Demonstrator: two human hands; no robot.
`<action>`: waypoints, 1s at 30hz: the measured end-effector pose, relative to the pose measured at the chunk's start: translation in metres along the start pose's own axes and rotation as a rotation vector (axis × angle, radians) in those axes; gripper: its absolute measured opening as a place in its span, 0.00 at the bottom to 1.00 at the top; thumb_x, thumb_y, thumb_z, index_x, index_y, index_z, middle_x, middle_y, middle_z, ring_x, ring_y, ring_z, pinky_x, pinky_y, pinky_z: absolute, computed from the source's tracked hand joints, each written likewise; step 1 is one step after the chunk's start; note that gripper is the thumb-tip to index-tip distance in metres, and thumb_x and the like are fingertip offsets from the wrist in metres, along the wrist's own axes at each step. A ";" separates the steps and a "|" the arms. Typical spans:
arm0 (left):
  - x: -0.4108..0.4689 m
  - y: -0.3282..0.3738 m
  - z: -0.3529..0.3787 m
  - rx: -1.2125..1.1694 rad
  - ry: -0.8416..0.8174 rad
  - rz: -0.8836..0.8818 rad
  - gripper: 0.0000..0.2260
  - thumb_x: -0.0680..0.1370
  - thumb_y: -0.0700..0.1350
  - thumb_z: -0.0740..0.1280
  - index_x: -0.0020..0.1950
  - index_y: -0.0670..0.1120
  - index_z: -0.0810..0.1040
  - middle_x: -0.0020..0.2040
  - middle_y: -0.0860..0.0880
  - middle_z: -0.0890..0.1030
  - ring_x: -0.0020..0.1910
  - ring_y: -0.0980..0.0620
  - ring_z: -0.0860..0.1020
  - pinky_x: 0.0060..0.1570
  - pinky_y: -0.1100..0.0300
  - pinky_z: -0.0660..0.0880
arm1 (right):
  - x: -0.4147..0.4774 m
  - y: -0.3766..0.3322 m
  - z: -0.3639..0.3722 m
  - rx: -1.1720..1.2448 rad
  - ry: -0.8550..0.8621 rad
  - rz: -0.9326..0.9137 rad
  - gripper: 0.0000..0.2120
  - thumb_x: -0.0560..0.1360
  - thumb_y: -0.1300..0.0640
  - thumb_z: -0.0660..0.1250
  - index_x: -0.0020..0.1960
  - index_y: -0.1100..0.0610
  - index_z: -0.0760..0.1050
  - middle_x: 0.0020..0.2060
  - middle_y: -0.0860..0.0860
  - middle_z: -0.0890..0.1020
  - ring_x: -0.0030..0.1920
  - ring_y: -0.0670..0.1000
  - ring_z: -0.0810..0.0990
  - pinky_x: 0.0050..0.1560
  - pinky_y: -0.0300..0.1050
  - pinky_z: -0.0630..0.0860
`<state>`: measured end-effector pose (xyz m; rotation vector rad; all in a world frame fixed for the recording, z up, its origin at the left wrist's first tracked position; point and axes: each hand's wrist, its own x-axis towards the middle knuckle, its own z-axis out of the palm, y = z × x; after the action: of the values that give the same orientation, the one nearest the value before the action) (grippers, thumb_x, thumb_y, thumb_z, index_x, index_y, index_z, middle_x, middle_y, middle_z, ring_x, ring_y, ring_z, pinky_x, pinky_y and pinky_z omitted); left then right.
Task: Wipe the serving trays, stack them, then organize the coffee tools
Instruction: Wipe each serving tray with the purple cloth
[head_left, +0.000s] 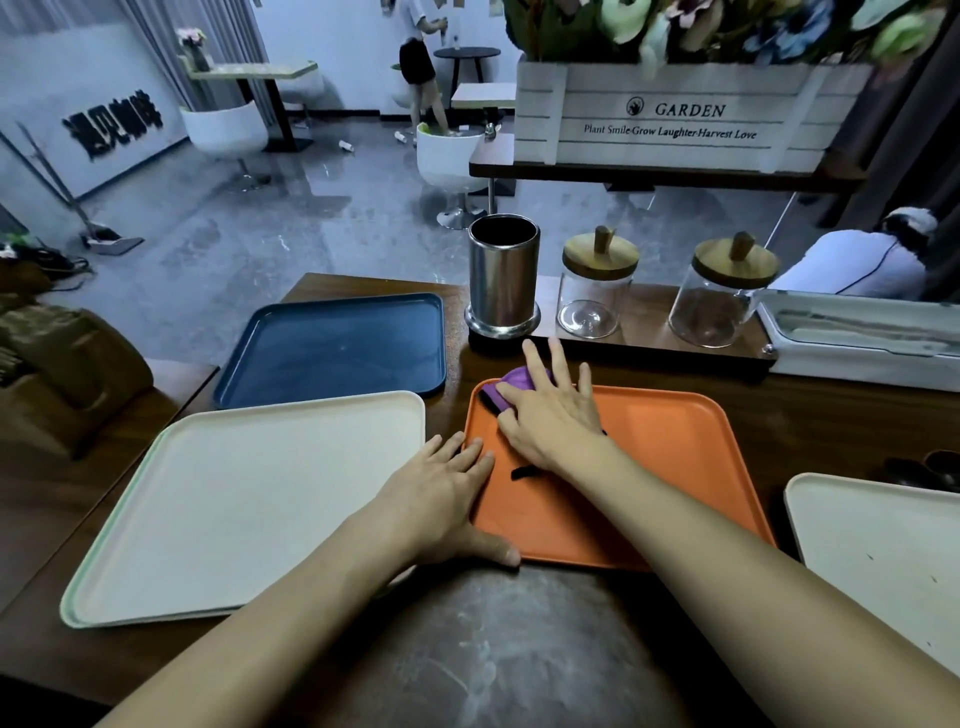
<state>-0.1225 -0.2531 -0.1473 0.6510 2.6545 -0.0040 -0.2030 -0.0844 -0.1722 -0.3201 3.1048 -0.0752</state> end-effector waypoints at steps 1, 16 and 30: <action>0.000 0.001 -0.001 -0.002 -0.004 -0.003 0.56 0.68 0.79 0.63 0.84 0.48 0.45 0.84 0.47 0.44 0.83 0.49 0.40 0.79 0.52 0.36 | -0.001 0.004 -0.002 0.008 0.001 0.013 0.25 0.78 0.42 0.54 0.74 0.38 0.66 0.82 0.52 0.43 0.80 0.60 0.35 0.76 0.69 0.44; -0.001 0.004 -0.005 0.053 -0.051 -0.035 0.56 0.68 0.80 0.60 0.84 0.49 0.44 0.84 0.48 0.44 0.83 0.48 0.42 0.79 0.51 0.38 | -0.080 0.116 -0.005 0.067 -0.043 0.384 0.25 0.81 0.48 0.50 0.78 0.48 0.61 0.81 0.58 0.45 0.81 0.60 0.40 0.79 0.58 0.46; -0.002 0.009 -0.011 0.070 -0.094 -0.040 0.56 0.67 0.79 0.59 0.84 0.49 0.44 0.84 0.47 0.44 0.83 0.46 0.42 0.79 0.50 0.41 | -0.146 0.064 -0.004 0.170 -0.217 -0.029 0.29 0.83 0.49 0.49 0.82 0.51 0.48 0.82 0.53 0.42 0.80 0.56 0.36 0.80 0.55 0.40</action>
<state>-0.1205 -0.2447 -0.1358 0.6044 2.5858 -0.1356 -0.0730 0.0082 -0.1696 -0.3431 2.8558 -0.2825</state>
